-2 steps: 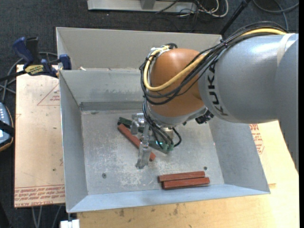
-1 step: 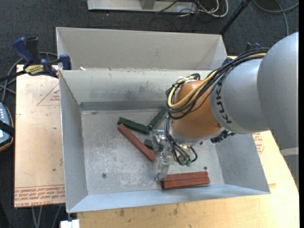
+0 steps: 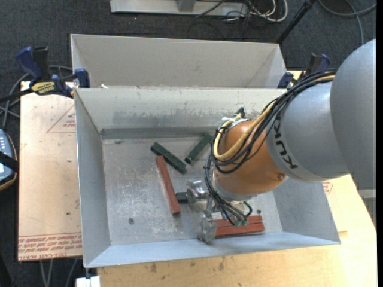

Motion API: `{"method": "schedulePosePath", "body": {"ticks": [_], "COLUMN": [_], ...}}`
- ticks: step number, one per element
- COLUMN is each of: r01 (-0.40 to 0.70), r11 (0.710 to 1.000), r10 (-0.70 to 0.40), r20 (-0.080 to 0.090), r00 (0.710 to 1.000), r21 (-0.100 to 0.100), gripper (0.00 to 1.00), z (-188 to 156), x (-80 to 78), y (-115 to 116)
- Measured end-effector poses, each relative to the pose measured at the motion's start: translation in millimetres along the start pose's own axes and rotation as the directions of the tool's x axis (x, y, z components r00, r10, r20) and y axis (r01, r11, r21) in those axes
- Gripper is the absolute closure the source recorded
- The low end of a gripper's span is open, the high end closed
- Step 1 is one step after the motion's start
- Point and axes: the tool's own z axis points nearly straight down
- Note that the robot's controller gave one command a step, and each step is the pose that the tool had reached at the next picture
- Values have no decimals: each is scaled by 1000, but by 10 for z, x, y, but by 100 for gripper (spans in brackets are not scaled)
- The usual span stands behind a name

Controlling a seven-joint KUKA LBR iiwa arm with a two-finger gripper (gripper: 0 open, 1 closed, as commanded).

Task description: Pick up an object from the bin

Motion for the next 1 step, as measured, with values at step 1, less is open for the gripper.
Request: {"method": "schedulePosePath", "body": {"ticks": [1], "r01": [145], "r11": [989], "r10": [-145], "r20": [-14], "r00": [989], "r21": [1], "gripper": [0], "z": [22], "x": [-81], "y": [-1214]}}
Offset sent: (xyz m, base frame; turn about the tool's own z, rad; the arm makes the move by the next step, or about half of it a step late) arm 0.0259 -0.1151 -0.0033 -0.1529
